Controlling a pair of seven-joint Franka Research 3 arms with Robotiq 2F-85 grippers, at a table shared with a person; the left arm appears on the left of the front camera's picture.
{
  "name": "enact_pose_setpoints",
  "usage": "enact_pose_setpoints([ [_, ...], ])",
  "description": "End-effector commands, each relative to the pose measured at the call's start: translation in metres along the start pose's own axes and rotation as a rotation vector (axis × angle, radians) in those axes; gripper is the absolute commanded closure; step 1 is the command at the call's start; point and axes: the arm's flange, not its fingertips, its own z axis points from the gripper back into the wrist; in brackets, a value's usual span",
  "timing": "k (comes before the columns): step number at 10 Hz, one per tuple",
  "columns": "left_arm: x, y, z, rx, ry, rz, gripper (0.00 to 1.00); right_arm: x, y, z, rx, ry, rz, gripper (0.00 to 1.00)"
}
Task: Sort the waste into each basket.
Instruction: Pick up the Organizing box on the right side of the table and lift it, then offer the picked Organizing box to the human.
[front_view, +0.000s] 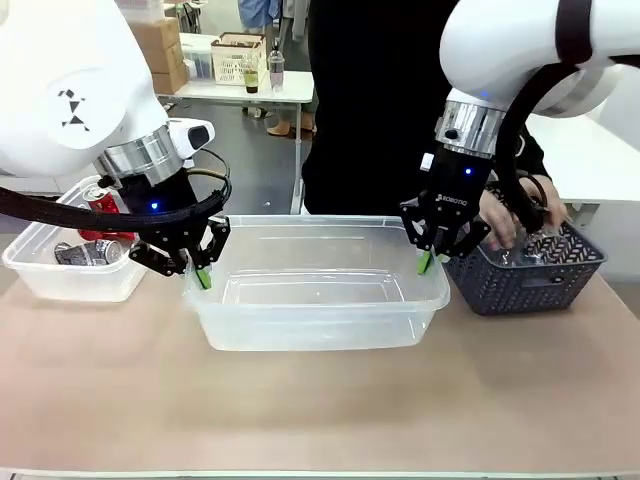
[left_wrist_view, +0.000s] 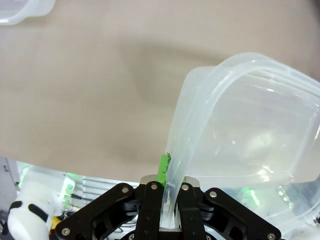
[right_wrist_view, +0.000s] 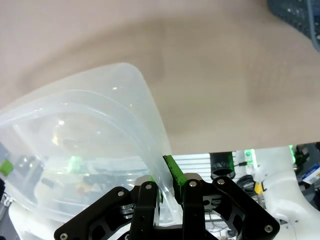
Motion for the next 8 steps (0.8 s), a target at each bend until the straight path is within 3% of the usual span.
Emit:
enact_pose_setpoints([
  [1,-0.0001,0.0149,0.0108,0.013,-0.017,0.027,1.00,-0.0070,0.0043,0.0024,0.024,0.001,-0.006,1.00],
  [8,-0.0001,0.0149,0.0108,0.013,-0.017,0.027,1.00,-0.0070,0.0043,0.0024,0.024,0.001,-0.006,1.00],
])
